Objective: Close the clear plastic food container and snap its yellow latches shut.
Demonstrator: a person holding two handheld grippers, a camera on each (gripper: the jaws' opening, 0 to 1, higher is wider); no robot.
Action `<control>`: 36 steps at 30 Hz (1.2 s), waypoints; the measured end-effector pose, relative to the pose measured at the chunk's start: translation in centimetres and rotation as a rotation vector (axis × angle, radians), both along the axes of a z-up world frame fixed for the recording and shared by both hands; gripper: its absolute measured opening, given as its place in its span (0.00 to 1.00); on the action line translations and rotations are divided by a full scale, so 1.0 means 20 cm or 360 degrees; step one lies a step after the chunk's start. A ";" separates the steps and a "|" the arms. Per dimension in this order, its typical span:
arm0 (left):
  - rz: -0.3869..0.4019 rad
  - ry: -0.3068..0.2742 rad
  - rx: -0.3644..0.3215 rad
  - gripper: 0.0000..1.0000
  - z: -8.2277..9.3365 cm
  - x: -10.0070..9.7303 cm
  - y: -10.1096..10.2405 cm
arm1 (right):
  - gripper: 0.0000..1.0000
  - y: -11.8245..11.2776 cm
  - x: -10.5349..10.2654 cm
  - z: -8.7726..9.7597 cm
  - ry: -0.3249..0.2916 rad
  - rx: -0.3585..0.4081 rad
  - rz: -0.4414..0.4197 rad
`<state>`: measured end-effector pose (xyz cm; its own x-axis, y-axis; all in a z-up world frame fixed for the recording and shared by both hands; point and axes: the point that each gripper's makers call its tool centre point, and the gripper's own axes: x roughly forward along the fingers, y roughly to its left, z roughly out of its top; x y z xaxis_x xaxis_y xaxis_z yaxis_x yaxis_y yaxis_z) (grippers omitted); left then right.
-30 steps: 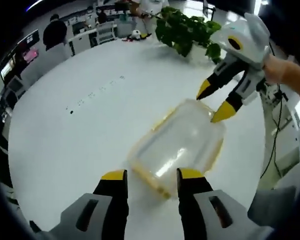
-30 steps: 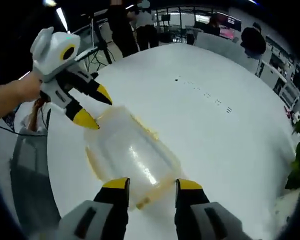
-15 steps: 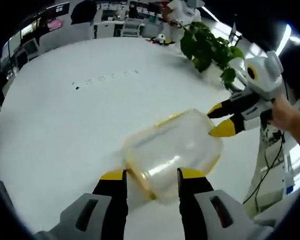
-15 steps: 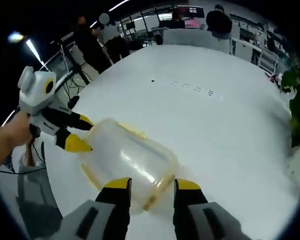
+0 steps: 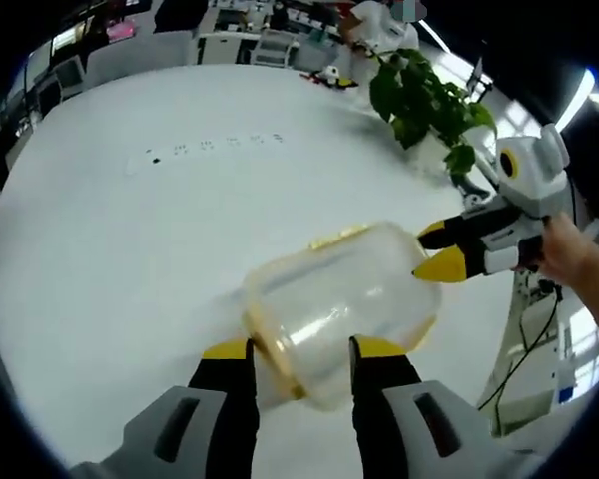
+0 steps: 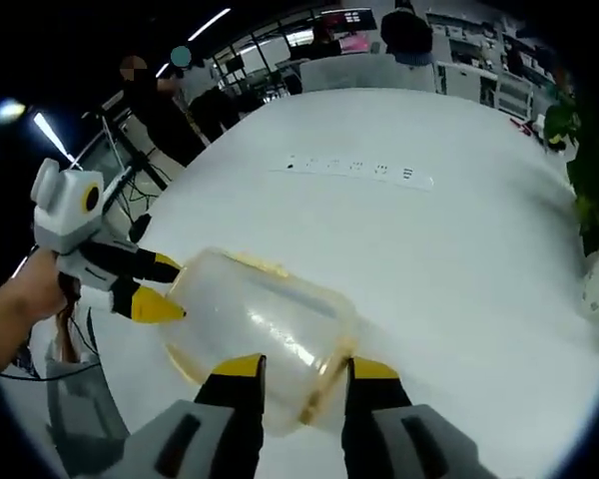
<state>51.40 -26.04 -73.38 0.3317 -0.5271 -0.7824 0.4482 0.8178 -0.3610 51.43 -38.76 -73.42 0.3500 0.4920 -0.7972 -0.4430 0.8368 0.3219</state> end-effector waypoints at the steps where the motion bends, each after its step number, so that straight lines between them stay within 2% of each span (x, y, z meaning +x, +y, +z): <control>1: 0.0138 -0.0004 0.0088 0.31 -0.01 0.01 0.09 | 0.26 -0.02 -0.01 -0.01 0.0015 -0.0038 0.0006; 2: 0.0018 -0.0012 0.0033 0.30 0.01 -0.02 0.03 | 0.26 -0.01 -0.01 -0.01 0.0049 0.0003 0.0002; 3: -0.0016 -0.0036 0.0037 0.30 0.02 -0.01 0.02 | 0.26 -0.01 -0.01 -0.01 0.0024 -0.0036 0.0063; 6: 0.0014 -0.0018 0.0026 0.30 -0.01 0.00 0.00 | 0.24 0.01 0.00 -0.02 0.0073 -0.0053 0.0059; 7: 0.0027 -0.0021 0.0040 0.29 -0.02 0.01 0.00 | 0.23 -0.02 0.02 -0.02 0.0094 -0.0059 0.0002; 9: 0.0040 -0.0007 -0.0018 0.29 -0.01 0.01 0.00 | 0.23 -0.01 0.02 -0.01 0.0108 -0.0039 0.0042; 20: -0.0010 -0.0049 0.0023 0.31 -0.01 0.00 0.00 | 0.26 0.01 0.00 -0.01 0.0083 -0.0046 0.0039; 27: -0.0013 -0.0034 0.0010 0.32 -0.01 0.01 0.01 | 0.32 0.04 -0.02 -0.01 0.0044 -0.0069 0.0053; 36: -0.0023 -0.0028 0.0011 0.33 -0.01 0.01 0.01 | 0.33 0.03 -0.02 -0.01 0.0072 -0.0060 0.0059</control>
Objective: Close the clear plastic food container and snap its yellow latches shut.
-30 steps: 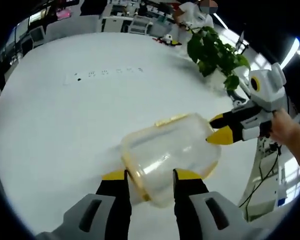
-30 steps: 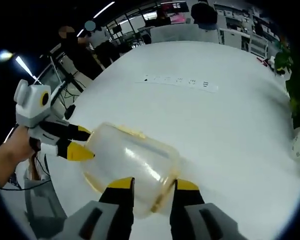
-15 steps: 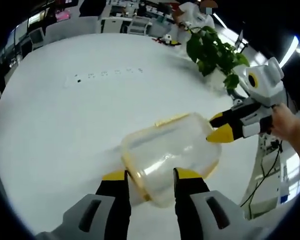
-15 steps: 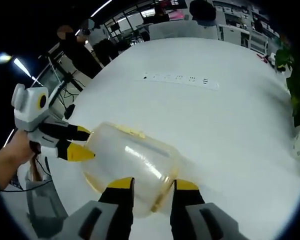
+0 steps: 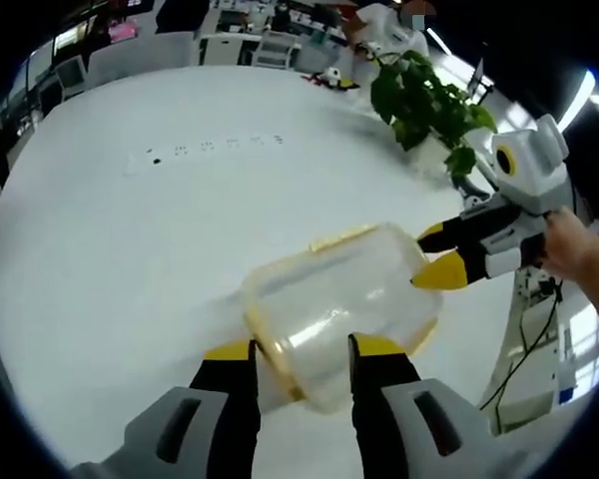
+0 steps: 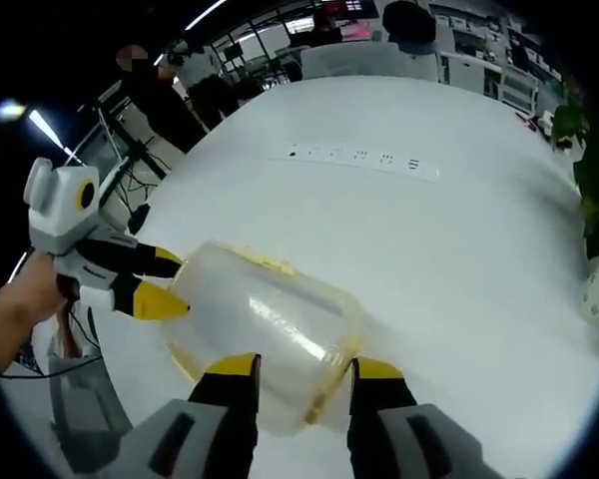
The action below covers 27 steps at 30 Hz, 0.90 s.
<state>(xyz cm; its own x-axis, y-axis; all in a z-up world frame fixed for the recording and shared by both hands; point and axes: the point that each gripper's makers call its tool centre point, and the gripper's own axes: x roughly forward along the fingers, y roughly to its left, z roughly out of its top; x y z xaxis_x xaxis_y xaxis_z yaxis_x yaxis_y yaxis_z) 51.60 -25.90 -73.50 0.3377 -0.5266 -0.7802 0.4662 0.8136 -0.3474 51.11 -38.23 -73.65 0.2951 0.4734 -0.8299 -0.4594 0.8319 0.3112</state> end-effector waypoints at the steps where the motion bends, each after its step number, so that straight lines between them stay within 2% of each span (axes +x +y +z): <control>1: -0.0003 0.0000 0.0001 0.33 0.00 0.00 0.00 | 0.33 0.00 0.00 0.00 -0.0001 -0.0001 0.0002; 8: -0.0050 -0.0017 0.0017 0.34 0.01 0.00 0.00 | 0.34 0.00 0.00 0.00 -0.0014 -0.0020 0.0039; 10: -0.0188 -0.0120 0.0056 0.37 0.01 0.02 0.00 | 0.35 0.00 0.00 0.01 -0.0021 -0.0017 0.0062; 12: -0.0175 -0.0091 0.0042 0.38 0.01 0.01 0.00 | 0.39 0.03 -0.02 0.01 0.0022 0.0036 0.0071; 14: -0.0192 -0.0081 0.0023 0.40 0.01 0.00 0.00 | 0.40 0.03 -0.02 0.00 0.0021 0.0030 0.0089; 15: -0.0226 -0.0063 0.0014 0.42 0.00 -0.01 0.00 | 0.39 0.02 -0.02 0.00 0.0005 -0.0007 0.0129; 18: -0.0374 -0.0157 0.0096 0.44 0.01 -0.01 -0.01 | 0.39 0.02 -0.03 0.00 0.0003 -0.0044 0.0204; 23: -0.0543 -0.0201 0.0204 0.44 0.03 -0.02 0.01 | 0.37 0.01 -0.03 0.02 -0.0024 -0.0110 0.0311; 24: -0.0578 -0.0181 0.0220 0.42 0.03 -0.03 0.01 | 0.36 0.01 -0.02 0.03 -0.0024 -0.0134 0.0328; 26: -0.0597 -0.0162 0.0246 0.41 0.04 -0.03 0.03 | 0.36 0.01 -0.02 0.04 -0.0084 -0.0230 0.0479; 27: -0.0633 -0.0171 0.0260 0.41 0.04 -0.03 0.03 | 0.36 0.01 -0.02 0.04 -0.0086 -0.0255 0.0505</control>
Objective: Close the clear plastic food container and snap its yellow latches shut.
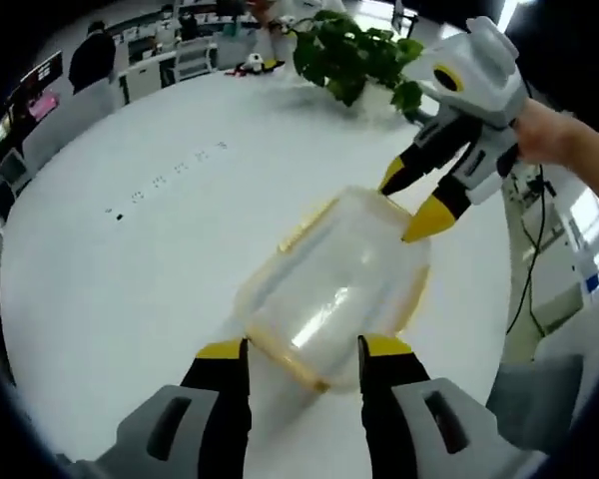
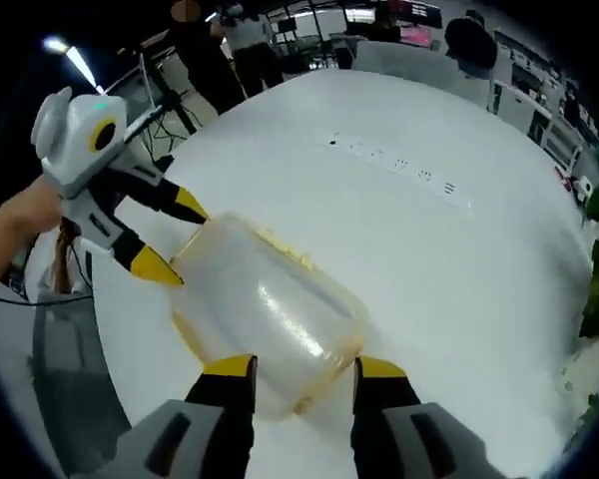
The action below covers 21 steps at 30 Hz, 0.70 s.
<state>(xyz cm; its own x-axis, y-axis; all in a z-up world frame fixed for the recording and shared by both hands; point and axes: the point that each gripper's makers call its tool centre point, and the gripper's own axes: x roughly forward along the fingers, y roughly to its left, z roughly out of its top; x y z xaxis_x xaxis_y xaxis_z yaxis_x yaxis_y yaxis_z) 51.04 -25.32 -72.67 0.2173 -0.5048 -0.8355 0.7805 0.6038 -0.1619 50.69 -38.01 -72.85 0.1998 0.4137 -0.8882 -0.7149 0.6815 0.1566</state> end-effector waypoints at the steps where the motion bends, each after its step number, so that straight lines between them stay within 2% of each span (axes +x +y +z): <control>1: -0.0041 -0.0022 0.0022 0.41 0.00 0.00 0.01 | 0.36 0.00 0.00 0.00 -0.0011 -0.0016 0.0024; 3: -0.0073 -0.0032 0.0055 0.41 0.01 0.00 0.01 | 0.35 0.00 0.01 0.00 -0.0016 -0.0047 0.0064; 5: -0.0118 -0.0134 0.0115 0.40 0.03 0.04 0.04 | 0.35 -0.01 0.01 0.00 -0.0040 -0.0090 0.0121; 9: -0.0113 -0.0112 0.0084 0.41 0.05 0.04 0.05 | 0.35 -0.05 0.03 0.01 -0.0098 -0.0212 0.0257; 12: -0.0179 -0.0153 0.0130 0.40 0.06 0.05 0.07 | 0.35 -0.04 0.02 0.01 -0.0074 -0.0189 0.0264; 14: -0.0222 -0.0137 0.0143 0.39 0.05 0.03 0.08 | 0.35 -0.04 0.03 0.02 -0.0079 -0.0189 0.0287; 18: -0.0360 -0.0147 0.0174 0.39 0.06 0.02 0.08 | 0.36 -0.02 0.01 0.03 -0.0070 -0.0201 0.0418; 21: -0.0412 -0.0139 0.0210 0.38 0.05 0.01 0.09 | 0.37 -0.01 0.01 0.03 -0.0070 -0.0208 0.0465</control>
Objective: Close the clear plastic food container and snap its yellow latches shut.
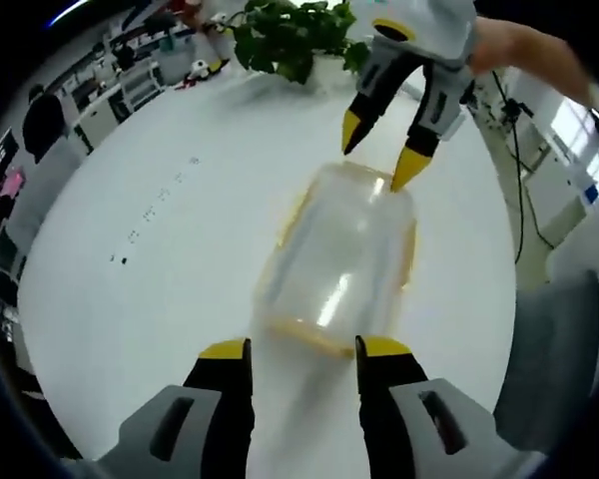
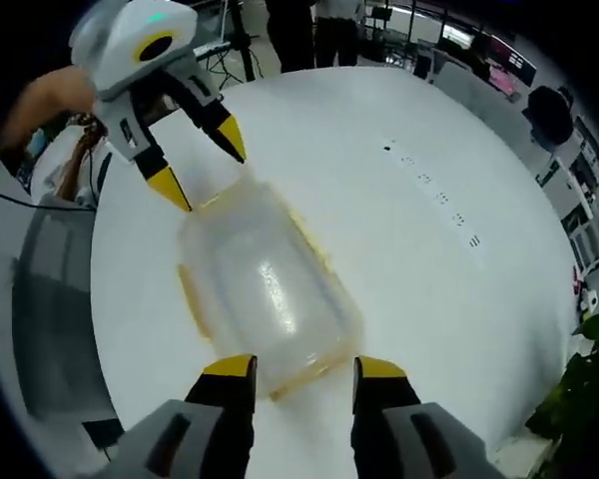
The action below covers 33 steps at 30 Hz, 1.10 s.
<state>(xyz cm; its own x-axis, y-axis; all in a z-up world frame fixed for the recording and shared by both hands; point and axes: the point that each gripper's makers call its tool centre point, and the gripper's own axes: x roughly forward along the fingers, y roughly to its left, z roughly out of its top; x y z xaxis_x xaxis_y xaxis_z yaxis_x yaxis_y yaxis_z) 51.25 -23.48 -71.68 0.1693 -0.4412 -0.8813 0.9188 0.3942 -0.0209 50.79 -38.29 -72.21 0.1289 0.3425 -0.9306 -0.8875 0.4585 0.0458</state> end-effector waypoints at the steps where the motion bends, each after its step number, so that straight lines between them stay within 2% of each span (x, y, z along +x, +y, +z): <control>1: -0.0050 -0.0010 0.0029 0.38 0.00 -0.01 0.00 | 0.36 0.01 0.00 0.01 0.0003 0.0000 0.0024; 3: -0.0119 -0.0025 0.0057 0.37 0.00 -0.01 0.00 | 0.36 0.02 0.00 0.01 -0.0001 -0.0002 0.0063; 7: -0.0188 -0.0059 0.0045 0.36 0.04 0.00 -0.03 | 0.35 0.02 0.00 0.02 -0.0029 -0.0062 0.0188; 11: -0.0247 -0.0082 0.0051 0.35 0.06 0.01 -0.06 | 0.34 0.04 0.00 0.03 -0.0014 -0.0072 0.0268; 17: -0.0455 -0.0139 0.0105 0.33 0.07 -0.03 -0.12 | 0.35 0.06 -0.01 0.04 -0.0026 -0.0100 0.0380; 24: -0.0514 -0.0134 0.0087 0.34 0.06 -0.04 -0.18 | 0.32 0.09 -0.01 0.05 -0.0050 -0.0115 0.0523; 26: -0.0531 -0.0116 0.0076 0.34 0.06 -0.05 -0.19 | 0.32 0.11 -0.02 0.05 -0.0030 -0.0077 0.0512; 29: -0.0545 -0.0134 0.0050 0.34 0.07 -0.05 -0.21 | 0.30 0.13 -0.03 0.05 -0.0021 -0.0037 0.0523; 33: -0.0512 -0.0119 -0.0008 0.34 0.08 -0.05 -0.26 | 0.31 0.16 -0.04 0.05 -0.0006 0.0007 0.0518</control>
<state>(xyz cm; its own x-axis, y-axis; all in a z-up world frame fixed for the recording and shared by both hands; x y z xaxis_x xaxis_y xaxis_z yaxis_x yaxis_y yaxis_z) 50.31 -28.64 -70.05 0.0843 -0.4870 -0.8693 0.9953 0.0833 0.0499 50.03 -35.14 -71.25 0.0152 0.3702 -0.9288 -0.9876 0.1505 0.0438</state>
